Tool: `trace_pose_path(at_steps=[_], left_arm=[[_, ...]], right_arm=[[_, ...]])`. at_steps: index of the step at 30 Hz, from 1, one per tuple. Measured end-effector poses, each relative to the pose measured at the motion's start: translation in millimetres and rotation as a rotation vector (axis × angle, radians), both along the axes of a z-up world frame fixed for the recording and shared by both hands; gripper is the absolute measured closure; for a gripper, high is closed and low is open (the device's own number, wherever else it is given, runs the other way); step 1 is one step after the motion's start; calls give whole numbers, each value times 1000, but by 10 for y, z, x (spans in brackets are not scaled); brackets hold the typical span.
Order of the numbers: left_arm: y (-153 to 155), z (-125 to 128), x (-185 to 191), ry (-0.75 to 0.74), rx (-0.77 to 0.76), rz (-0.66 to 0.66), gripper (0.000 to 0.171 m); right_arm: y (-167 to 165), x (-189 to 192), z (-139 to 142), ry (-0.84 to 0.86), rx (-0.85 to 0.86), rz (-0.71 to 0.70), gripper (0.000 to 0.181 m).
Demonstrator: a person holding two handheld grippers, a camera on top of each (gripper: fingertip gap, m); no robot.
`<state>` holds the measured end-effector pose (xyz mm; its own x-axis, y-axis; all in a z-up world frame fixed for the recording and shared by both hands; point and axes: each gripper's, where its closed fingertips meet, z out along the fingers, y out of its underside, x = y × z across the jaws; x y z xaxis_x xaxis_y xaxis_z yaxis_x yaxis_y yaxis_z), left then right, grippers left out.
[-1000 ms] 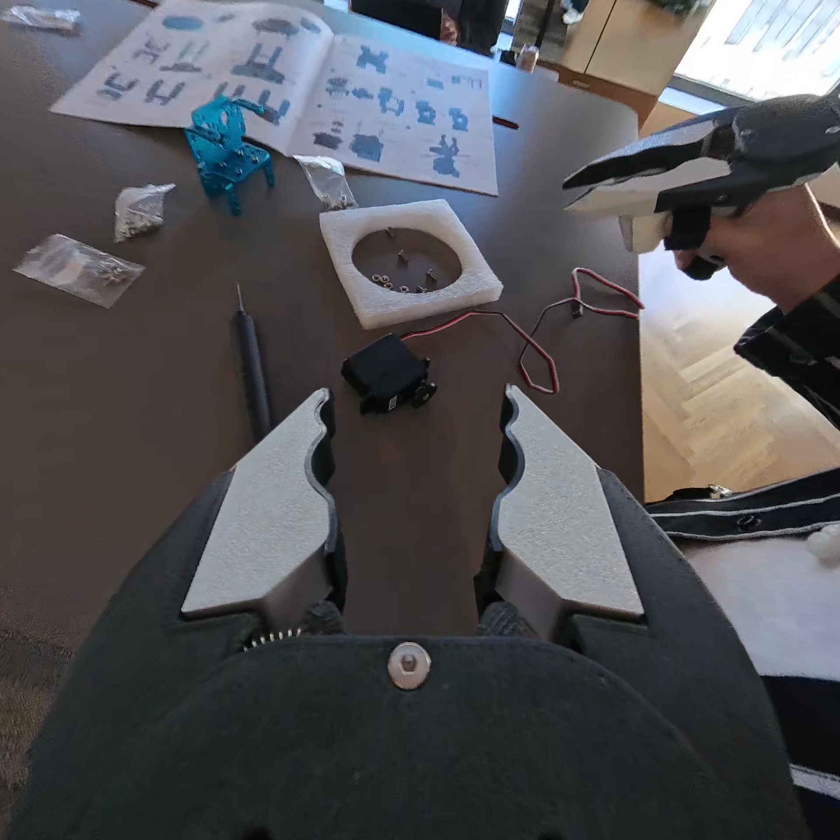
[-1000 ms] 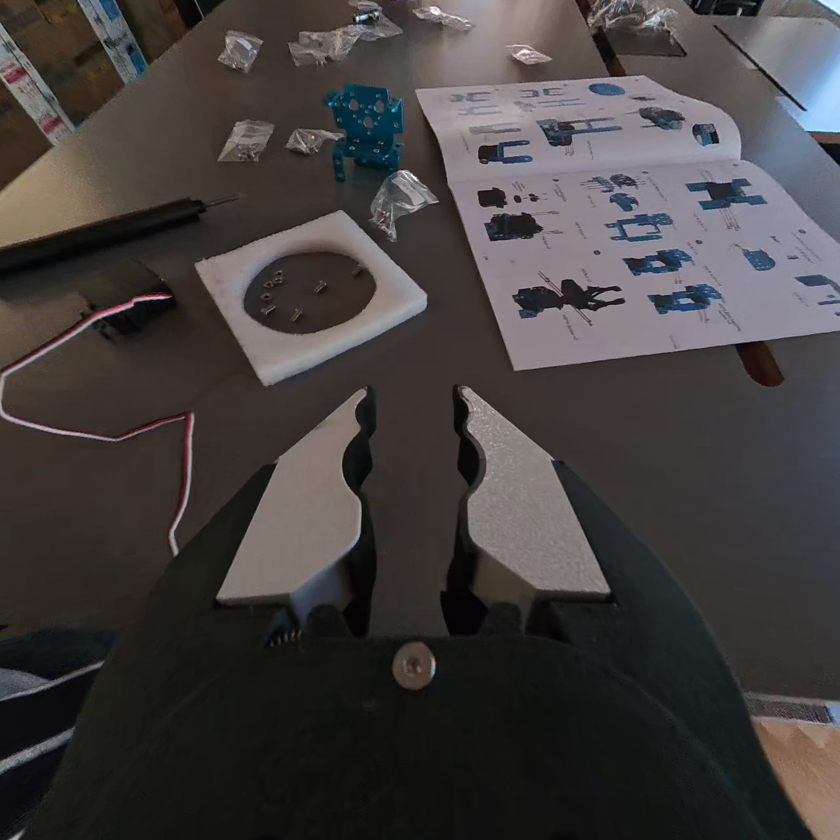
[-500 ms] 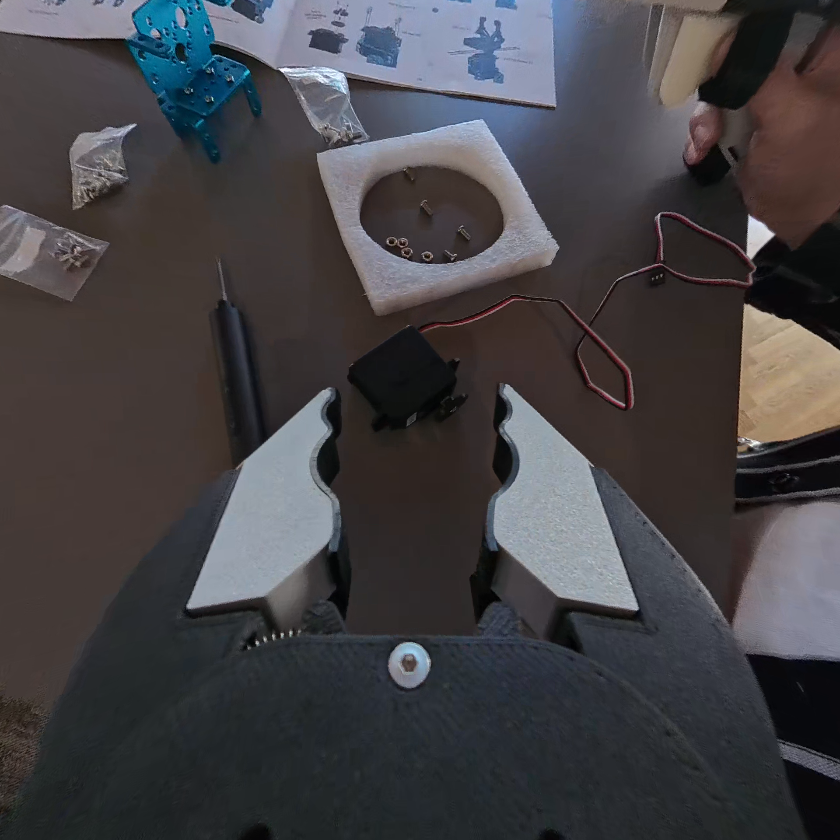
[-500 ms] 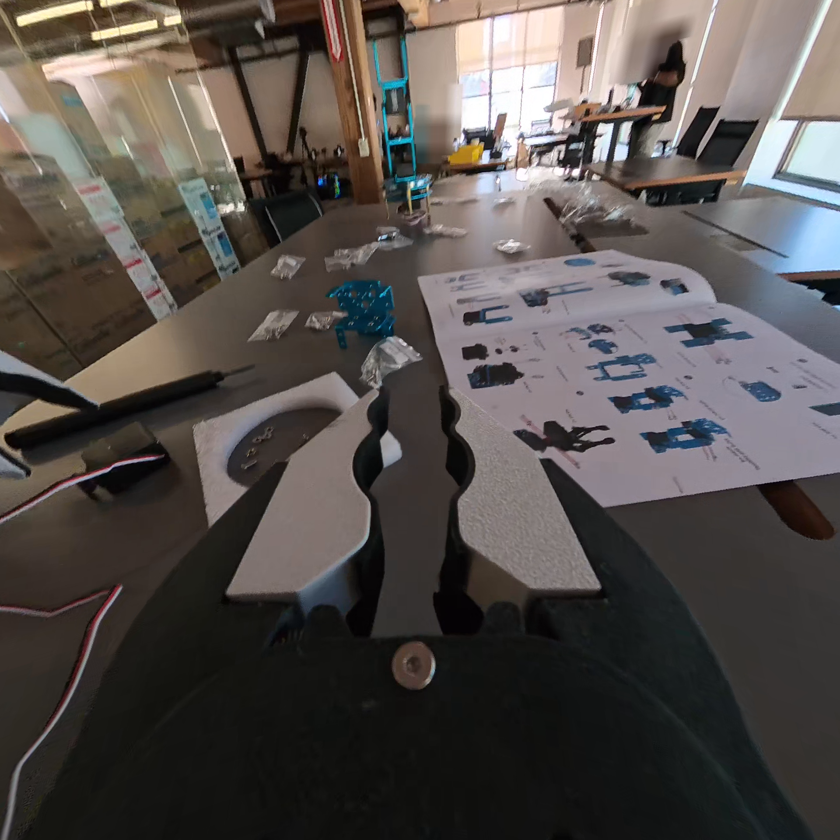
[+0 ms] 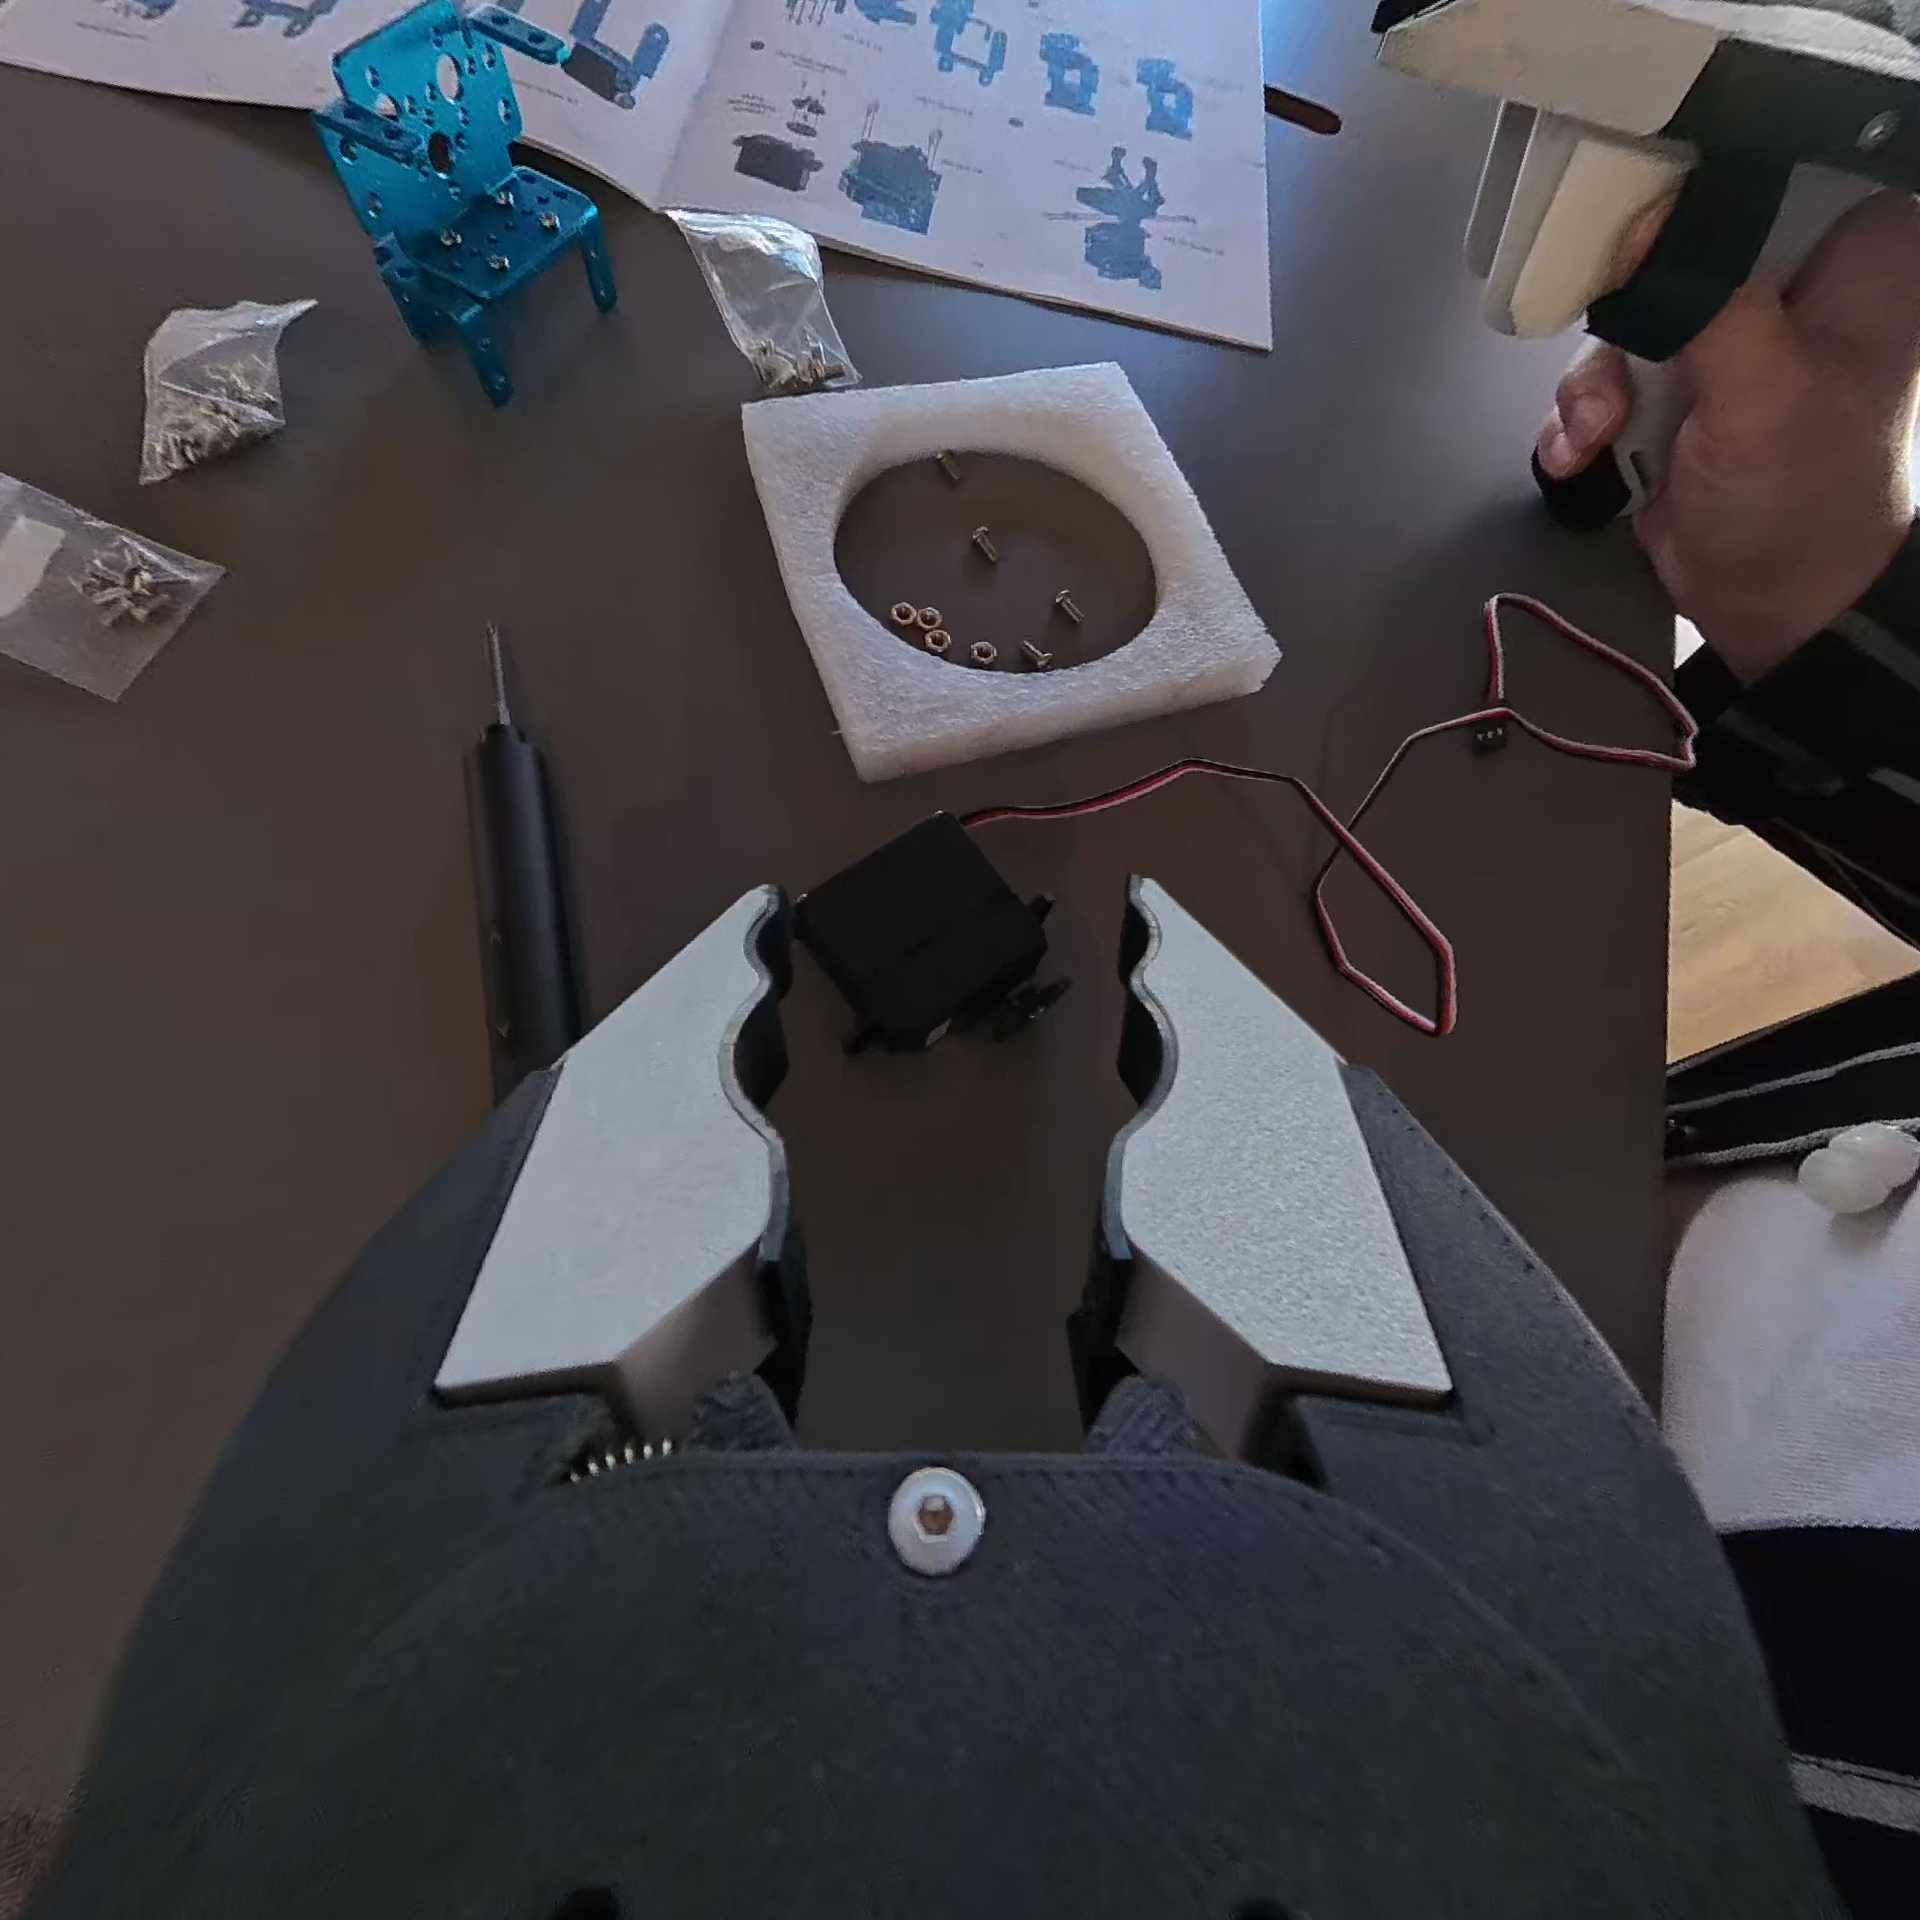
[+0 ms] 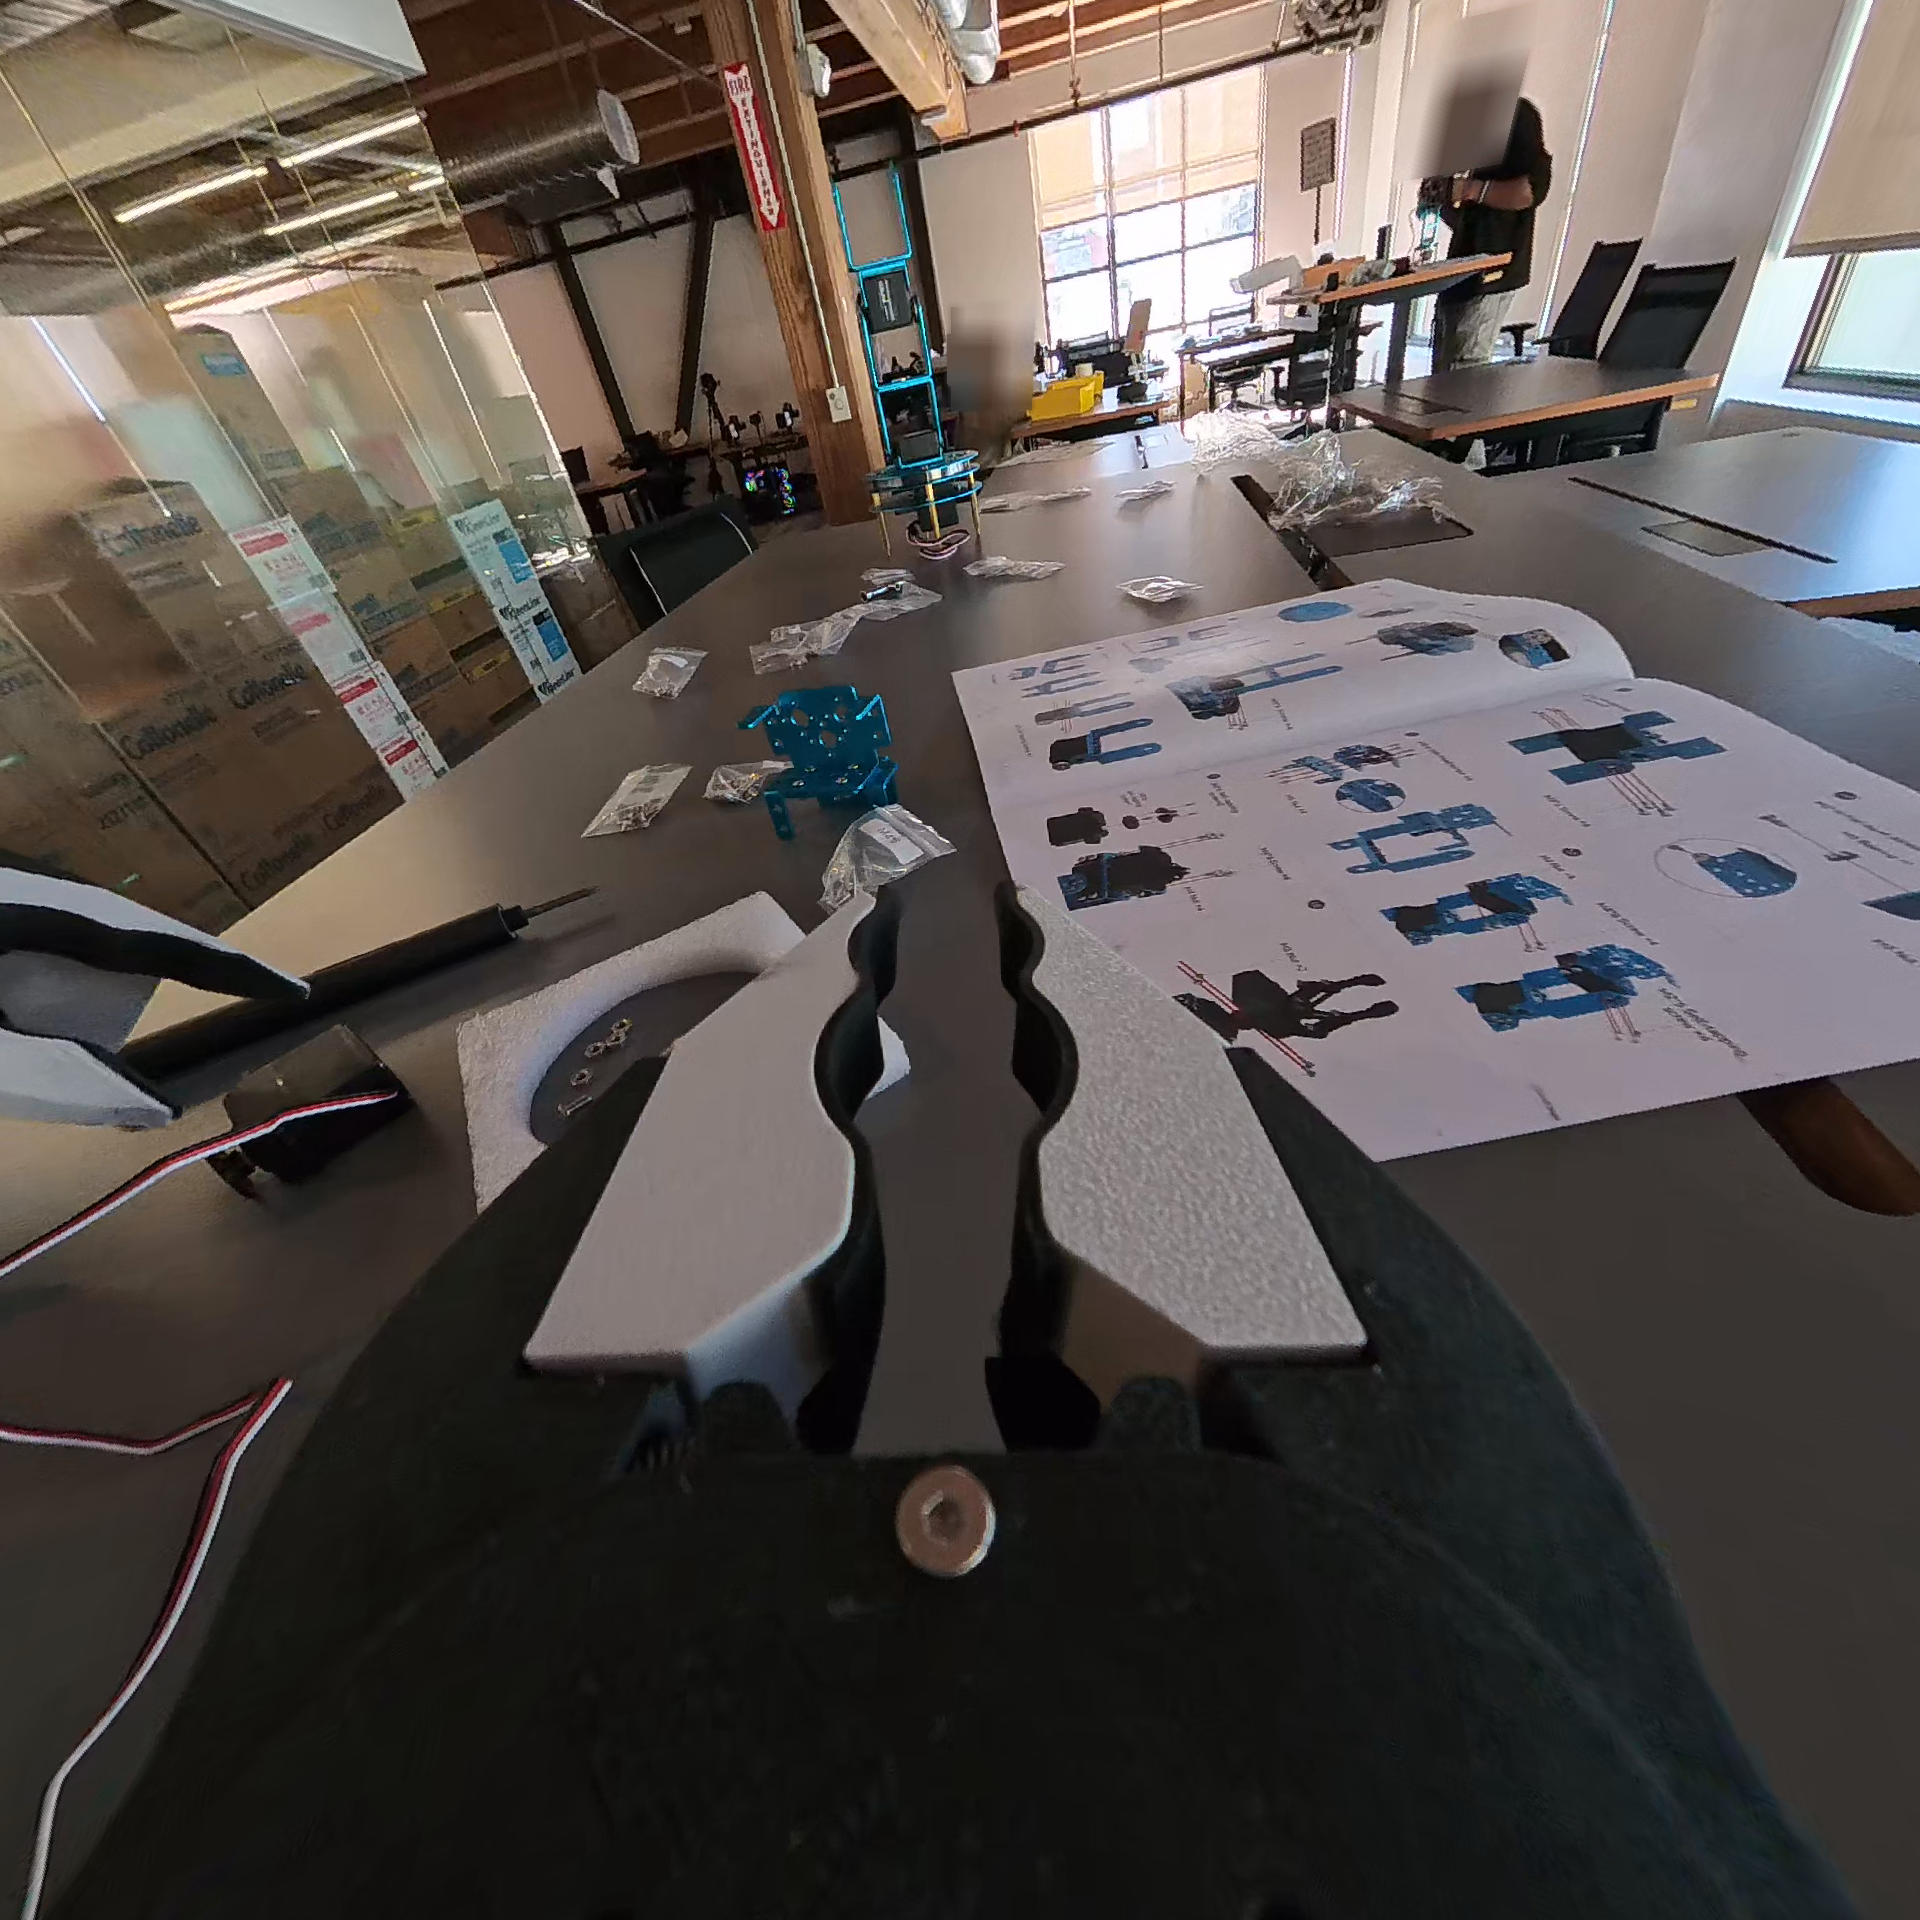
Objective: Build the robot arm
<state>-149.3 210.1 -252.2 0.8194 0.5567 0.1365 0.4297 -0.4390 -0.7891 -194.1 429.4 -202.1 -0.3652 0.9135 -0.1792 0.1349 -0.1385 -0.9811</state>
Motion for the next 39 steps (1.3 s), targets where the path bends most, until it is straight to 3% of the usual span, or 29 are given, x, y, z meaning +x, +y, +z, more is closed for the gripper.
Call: trace_pose_path(at_steps=[26, 32, 39], left_arm=[[-228, 209, -25, 69, 22, 26, 114], [-512, 246, 44, 84, 20, 42, 113], [-922, 315, 115, 67, 125, 35, 112]], right_arm=[[153, -5, 36, 22, -25, -56, 165], [205, -32, 12, 11, 8, -107, 165], [195, -90, -89, -41, 130, -168, 163]])
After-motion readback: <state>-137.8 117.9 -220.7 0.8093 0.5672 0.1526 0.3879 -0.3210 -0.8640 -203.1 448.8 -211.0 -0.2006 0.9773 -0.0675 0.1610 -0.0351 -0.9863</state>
